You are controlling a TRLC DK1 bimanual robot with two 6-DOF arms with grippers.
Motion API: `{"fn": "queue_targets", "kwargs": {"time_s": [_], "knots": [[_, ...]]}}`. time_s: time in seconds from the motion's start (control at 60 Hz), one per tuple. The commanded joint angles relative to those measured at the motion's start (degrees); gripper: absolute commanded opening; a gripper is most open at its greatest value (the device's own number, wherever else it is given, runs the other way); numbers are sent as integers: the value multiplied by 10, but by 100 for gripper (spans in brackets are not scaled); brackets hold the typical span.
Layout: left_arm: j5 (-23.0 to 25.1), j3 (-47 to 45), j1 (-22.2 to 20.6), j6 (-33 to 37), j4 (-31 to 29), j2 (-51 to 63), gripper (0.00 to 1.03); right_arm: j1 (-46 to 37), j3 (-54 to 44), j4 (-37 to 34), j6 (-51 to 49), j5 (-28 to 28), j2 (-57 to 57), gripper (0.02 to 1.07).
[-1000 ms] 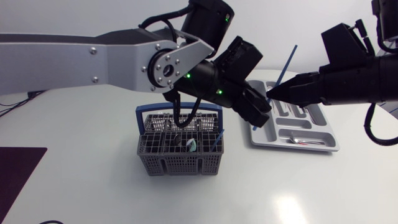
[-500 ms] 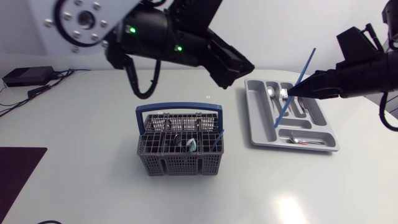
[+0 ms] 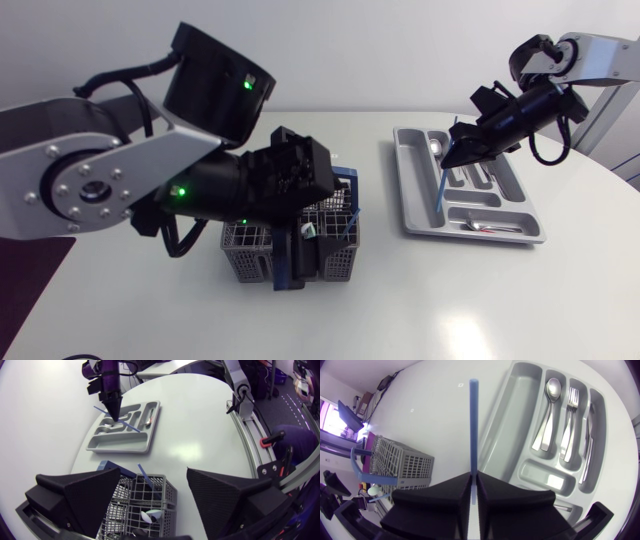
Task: Unload the cutlery basket into the drawer organizer.
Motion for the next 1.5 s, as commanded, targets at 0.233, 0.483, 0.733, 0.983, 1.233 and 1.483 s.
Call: {"fn": "queue_targets", "kwargs": {"time_s": [0.233, 0.483, 0.733, 0.983, 1.233, 1.483], "knots": [[-6, -41, 14, 50, 65, 18, 96, 11, 168, -53, 8, 10, 193, 8], [-17, -56, 11, 55, 95, 52, 93, 17, 301, -117, 11, 11, 316, 8], [-20, -67, 9, 60, 130, 82, 91, 19, 327, -131, 24, 19, 332, 52], [-32, -77, 4, 63, 178, 110, 83, 25, 155, -39, 12, 24, 190, 92], [-33, -71, 9, 60, 212, 134, 70, 55, -44, 58, 5, 36, 27, 97], [-32, -49, 10, 41, 223, 154, 45, 77, -173, 111, 1, 37, -89, 97]]}}
